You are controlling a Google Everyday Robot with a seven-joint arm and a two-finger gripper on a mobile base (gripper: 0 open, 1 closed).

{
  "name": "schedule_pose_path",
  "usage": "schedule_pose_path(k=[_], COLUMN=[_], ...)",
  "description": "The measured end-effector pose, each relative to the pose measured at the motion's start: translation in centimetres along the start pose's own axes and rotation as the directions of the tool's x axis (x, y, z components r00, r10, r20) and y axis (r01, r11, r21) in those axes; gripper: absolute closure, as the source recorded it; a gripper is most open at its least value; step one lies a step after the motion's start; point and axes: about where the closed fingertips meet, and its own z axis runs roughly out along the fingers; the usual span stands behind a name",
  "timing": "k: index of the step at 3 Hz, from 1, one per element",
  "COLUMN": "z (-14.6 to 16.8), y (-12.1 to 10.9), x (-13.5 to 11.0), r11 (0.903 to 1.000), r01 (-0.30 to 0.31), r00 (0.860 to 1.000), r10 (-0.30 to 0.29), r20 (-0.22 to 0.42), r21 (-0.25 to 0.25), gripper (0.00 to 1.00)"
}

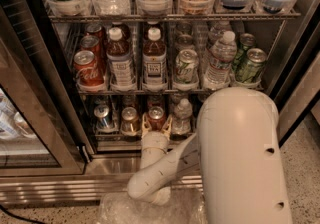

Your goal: Pick coke can from bottom shelf of fridge

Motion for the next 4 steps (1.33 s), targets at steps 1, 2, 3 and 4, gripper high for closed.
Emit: schedule_pose_path(k=[1, 2, 3, 4], z=[0.4, 0.4, 0.4, 0.0], y=[0.1, 0.1, 0.1, 0.0], x=[0.1, 0.1, 0.1, -1.0], r11=[1.0000, 1.0000, 1.0000, 0.9987], r01=[-0.008, -0.008, -0.008, -0.047], r00=[1.000, 1.000, 1.000, 0.999], r10=[0.008, 0.008, 0.008, 0.047], r20=[0.004, 0.004, 0.004, -0.005], r21=[0.002, 0.002, 0.002, -0.021], gripper=[0.36, 0.55, 0.79, 0.99])
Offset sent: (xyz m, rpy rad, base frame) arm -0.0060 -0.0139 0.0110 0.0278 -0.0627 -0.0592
